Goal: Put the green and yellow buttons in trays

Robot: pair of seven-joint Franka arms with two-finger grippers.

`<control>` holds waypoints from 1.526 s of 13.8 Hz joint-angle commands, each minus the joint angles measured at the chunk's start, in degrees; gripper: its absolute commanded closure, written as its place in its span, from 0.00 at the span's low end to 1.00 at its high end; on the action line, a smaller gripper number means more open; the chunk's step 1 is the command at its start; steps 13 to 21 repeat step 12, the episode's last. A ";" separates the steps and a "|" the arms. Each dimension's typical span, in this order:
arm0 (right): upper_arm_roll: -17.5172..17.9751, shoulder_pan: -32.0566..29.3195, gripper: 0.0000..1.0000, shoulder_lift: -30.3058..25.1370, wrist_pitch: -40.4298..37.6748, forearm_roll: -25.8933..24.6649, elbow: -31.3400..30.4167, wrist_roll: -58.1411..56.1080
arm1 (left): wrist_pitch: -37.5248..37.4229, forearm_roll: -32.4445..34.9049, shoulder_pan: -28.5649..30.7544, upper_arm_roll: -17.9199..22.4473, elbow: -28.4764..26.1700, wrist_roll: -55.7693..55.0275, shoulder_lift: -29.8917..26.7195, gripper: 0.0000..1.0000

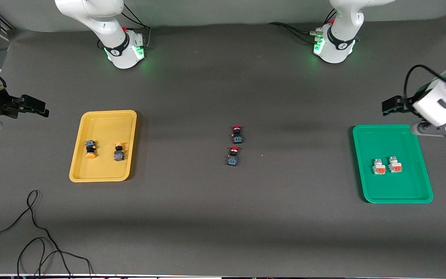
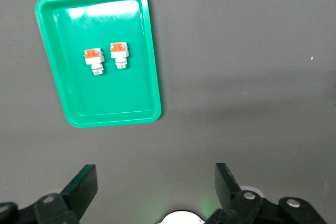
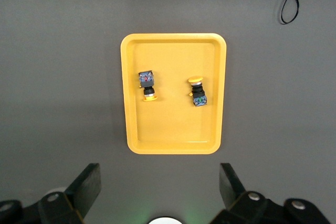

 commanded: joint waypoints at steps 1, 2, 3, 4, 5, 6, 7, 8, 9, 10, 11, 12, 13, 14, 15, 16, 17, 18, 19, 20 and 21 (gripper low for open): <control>0.77 -0.62 0.00 0.21 0.39 -1.02 0.73 1.16 | -2.63 -2.27 1.00 0.27 3.64 1.15 1.55 0.00; 0.86 -0.62 0.00 0.21 0.48 -1.02 0.73 1.16 | -2.81 -2.53 1.18 0.27 3.91 1.24 1.28 0.00; 0.86 -0.62 0.00 0.21 0.48 -1.10 0.64 1.16 | -3.42 -4.10 1.88 0.18 3.91 1.33 0.93 0.00; 0.86 -0.62 0.00 0.21 0.48 -1.10 0.64 1.16 | -5.08 -5.77 2.06 0.18 4.00 1.07 0.23 0.00; 0.86 -0.62 0.00 0.21 0.48 -1.10 0.64 1.16 | -5.97 -6.31 2.06 0.18 4.52 1.24 0.31 0.00; 0.86 -0.62 0.00 0.21 0.48 -1.02 0.64 1.16 | -7.02 -6.14 1.97 0.18 4.79 1.50 0.31 0.00; 0.86 -0.62 0.00 0.21 0.48 -1.02 0.64 1.16 | -8.43 -5.88 2.06 0.09 4.96 1.50 0.05 0.00; 0.86 -0.62 0.00 0.21 0.48 -1.02 0.64 1.07 | -9.05 -5.44 1.88 0.09 5.23 1.42 -0.12 0.00; 0.86 -0.62 0.00 0.30 0.48 -1.02 0.64 1.07 | -8.88 -5.70 1.80 0.01 4.97 1.24 0.66 0.00; 0.86 -0.62 0.00 0.30 0.48 -1.02 0.64 1.07 | -8.10 -6.22 1.36 -0.08 4.97 1.33 2.75 0.00; 0.86 -0.62 0.00 0.30 0.48 -1.02 0.64 1.07 | -8.52 -6.49 1.36 -0.26 5.05 2.02 4.95 0.00; 0.86 -0.62 0.00 0.30 0.48 -1.02 0.64 1.07 | -9.05 -6.58 1.18 -0.26 4.62 1.94 5.06 0.00; 0.86 -0.62 0.00 0.30 0.48 -1.02 0.64 1.07 | -9.05 -6.58 1.18 -0.26 4.62 1.94 5.06 0.00; 0.86 -0.62 0.00 0.30 0.48 -1.02 0.64 1.07 | -9.05 -6.58 1.18 -0.26 4.62 1.94 5.06 0.00; 0.86 -0.62 0.00 0.30 0.48 -1.02 0.64 1.07 | -9.05 -6.58 1.18 -0.26 4.62 1.94 5.06 0.00; 0.86 -0.62 0.00 0.30 0.48 -1.02 0.64 1.07 | -9.05 -6.58 1.18 -0.26 4.62 1.94 5.06 0.00; 0.86 -0.62 0.00 0.30 0.48 -1.02 0.64 1.07 | -9.05 -6.58 1.18 -0.26 4.62 1.94 5.06 0.00; 0.86 -0.62 0.00 0.30 0.48 -1.02 0.64 1.07 | -9.05 -6.58 1.18 -0.26 4.62 1.94 5.06 0.00; 0.86 -0.62 0.00 0.30 0.48 -1.02 0.64 1.07 | -9.05 -6.58 1.18 -0.26 4.62 1.94 5.06 0.00; 0.86 -0.62 0.00 0.30 0.48 -1.02 0.64 1.07 | -9.05 -6.58 1.18 -0.26 4.62 1.94 5.06 0.00; 0.86 -0.62 0.00 0.30 0.48 -1.02 0.64 1.07 | -9.05 -6.58 1.18 -0.26 4.62 1.94 5.06 0.00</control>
